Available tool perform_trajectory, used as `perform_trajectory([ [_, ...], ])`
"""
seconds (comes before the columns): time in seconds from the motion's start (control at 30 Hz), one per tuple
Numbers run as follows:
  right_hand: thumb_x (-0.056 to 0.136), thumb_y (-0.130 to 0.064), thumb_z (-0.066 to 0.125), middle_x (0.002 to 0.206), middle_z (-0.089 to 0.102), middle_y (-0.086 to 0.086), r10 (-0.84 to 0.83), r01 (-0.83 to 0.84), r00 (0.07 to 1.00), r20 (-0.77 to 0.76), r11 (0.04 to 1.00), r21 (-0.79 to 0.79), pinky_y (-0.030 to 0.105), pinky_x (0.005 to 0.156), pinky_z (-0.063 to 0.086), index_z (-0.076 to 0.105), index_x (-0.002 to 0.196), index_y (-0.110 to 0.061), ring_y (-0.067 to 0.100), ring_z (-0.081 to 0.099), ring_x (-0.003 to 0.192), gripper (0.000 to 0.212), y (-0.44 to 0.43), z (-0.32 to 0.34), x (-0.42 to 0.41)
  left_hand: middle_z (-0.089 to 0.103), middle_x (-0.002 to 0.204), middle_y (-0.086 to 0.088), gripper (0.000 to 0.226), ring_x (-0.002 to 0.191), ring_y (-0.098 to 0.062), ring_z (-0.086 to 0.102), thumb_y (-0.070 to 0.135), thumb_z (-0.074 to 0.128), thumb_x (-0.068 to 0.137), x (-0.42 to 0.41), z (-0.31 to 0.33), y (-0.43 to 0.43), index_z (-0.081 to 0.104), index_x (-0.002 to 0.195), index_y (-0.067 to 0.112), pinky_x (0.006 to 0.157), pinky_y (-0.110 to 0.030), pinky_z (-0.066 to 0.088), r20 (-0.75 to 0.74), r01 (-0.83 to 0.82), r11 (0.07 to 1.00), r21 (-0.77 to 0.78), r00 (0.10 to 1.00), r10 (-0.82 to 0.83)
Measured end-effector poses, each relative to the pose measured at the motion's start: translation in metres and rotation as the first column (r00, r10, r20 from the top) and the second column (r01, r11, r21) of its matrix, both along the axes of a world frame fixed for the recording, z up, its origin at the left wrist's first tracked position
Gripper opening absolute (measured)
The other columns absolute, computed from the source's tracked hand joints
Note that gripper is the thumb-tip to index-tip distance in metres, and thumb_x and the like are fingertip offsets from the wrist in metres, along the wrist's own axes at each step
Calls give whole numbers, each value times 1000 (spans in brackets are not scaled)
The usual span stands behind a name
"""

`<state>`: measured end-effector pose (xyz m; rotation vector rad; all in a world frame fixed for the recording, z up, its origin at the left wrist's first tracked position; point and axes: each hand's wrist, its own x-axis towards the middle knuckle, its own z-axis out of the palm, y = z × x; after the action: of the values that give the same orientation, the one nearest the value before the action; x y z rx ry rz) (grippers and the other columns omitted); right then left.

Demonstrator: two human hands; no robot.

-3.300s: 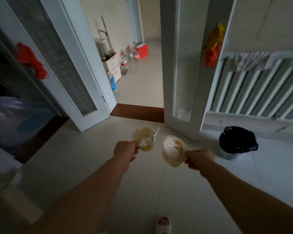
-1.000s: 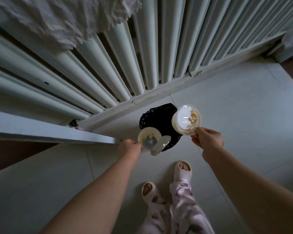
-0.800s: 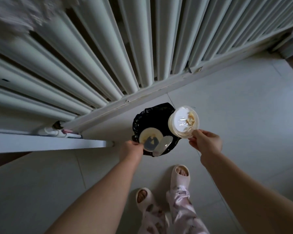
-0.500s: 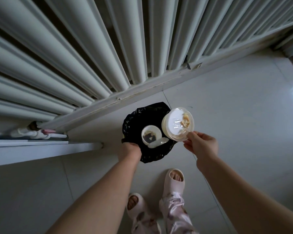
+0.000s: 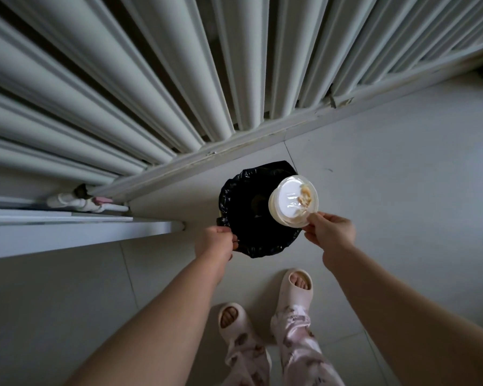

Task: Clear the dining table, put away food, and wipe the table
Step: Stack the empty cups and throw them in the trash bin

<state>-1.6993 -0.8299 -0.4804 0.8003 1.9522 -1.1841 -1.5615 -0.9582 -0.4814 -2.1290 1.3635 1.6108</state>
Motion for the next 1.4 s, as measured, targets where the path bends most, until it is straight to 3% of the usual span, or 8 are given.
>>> perform_trajectory([
  [0.27,85,-9,68,74,66,7,122,-120,987,103,992,-24,26,66,58,66,92,-5,16,66,69,8,-40,-39,15,68,85,0,18,73,-12,64,13,49,95,18,-12,-15,57,82,23,63,-27,48,-14,-17,1000,18,1000,18],
  [0.43,88,-6,58,96,67,20,305,-306,940,154,952,-21,46,91,54,58,116,4,37,64,106,29,-46,-57,18,68,88,-1,18,75,-13,64,10,49,94,23,-22,-23,57,83,22,69,-31,50,-6,-28,999,25,1000,28],
  [0.5,88,-2,55,103,67,21,322,-323,936,141,946,-15,45,90,55,59,117,-3,36,65,103,30,-44,-55,20,68,90,-2,18,77,-14,65,9,49,94,23,-20,-24,57,84,21,71,-32,51,-8,-37,999,25,999,38],
  [0.63,86,-1,58,74,66,5,315,-318,944,97,948,23,39,80,56,64,101,-16,23,65,77,22,-36,-37,25,68,93,-4,15,73,-13,62,7,49,93,19,-2,-23,58,89,19,63,-27,47,-32,-52,998,34,998,53],
  [0.8,88,-4,57,71,66,1,279,-280,959,37,960,15,34,75,56,66,88,-18,13,63,67,17,-26,-4,30,67,90,-2,15,69,-9,61,6,48,94,12,37,-21,59,98,15,59,-24,45,-83,-33,999,44,996,36],
  [1.07,86,-7,59,73,68,0,255,-255,967,-13,967,4,28,66,53,68,87,-20,9,63,65,16,-17,65,43,65,81,1,20,66,-9,58,6,48,94,9,114,-26,58,82,19,55,-22,45,-145,21,1000,19,989,-18],
  [1.2,86,-9,61,70,69,0,260,-262,965,-38,965,-31,39,80,57,68,85,-22,16,65,72,16,-18,100,50,66,79,3,18,65,-8,59,10,50,96,14,151,-28,58,83,18,58,-23,45,-166,51,999,-5,985,-52],
  [1.4,86,-7,62,72,69,0,226,-237,968,-107,966,-106,36,79,56,68,83,-20,11,66,69,15,-17,151,59,68,80,2,13,65,-8,59,12,52,96,20,204,-31,62,88,16,60,-24,46,-179,94,992,-81,978,-107],
])
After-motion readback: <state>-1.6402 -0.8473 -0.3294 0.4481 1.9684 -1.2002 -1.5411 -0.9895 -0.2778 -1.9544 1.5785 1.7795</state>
